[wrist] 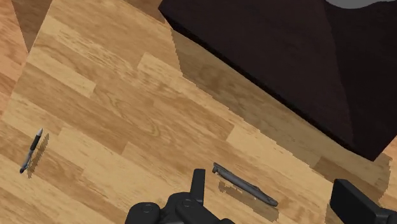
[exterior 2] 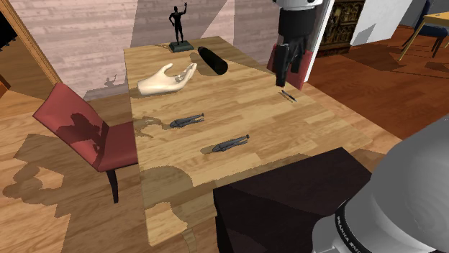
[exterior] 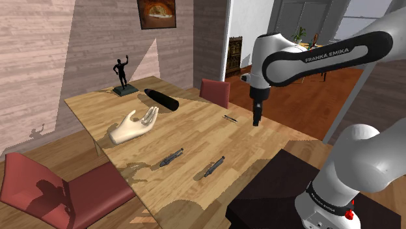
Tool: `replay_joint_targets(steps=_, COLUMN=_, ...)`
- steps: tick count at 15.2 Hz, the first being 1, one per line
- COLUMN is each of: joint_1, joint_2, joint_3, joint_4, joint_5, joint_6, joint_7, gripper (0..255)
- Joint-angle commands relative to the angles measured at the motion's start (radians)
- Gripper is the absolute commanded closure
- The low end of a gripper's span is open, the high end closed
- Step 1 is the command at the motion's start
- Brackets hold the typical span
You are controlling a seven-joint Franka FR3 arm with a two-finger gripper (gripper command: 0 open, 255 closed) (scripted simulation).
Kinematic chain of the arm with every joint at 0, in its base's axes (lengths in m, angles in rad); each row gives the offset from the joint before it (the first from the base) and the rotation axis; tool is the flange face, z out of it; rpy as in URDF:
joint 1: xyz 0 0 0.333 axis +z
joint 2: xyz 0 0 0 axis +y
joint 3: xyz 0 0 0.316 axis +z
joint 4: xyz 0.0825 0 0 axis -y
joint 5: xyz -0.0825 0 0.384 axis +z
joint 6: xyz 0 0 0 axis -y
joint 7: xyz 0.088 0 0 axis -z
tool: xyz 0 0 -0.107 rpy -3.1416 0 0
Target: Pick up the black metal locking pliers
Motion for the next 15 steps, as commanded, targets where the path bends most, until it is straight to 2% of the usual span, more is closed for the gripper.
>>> replay_joint_targets(steps=1, joint_1=0.022, joint_2=0.054, joint_3=-0.017, joint_4=-0.022, joint_5=-0.008, joint_6=0.092, joint_7=-0.071, gripper=0)
replay_joint_targets(steps=9, joint_1=0.114, joint_2=0.333, joint_3=-0.069, joint_4=-0.057, joint_5=-0.007, joint_6=0.452, joint_7=-0.347, gripper=0)
replay_joint_targets(steps=15, joint_1=0.183, joint_2=0.579, joint_3=-0.077, joint_4=-0.028, joint_5=0.06, joint_6=0.698, joint_7=-0.587, gripper=0)
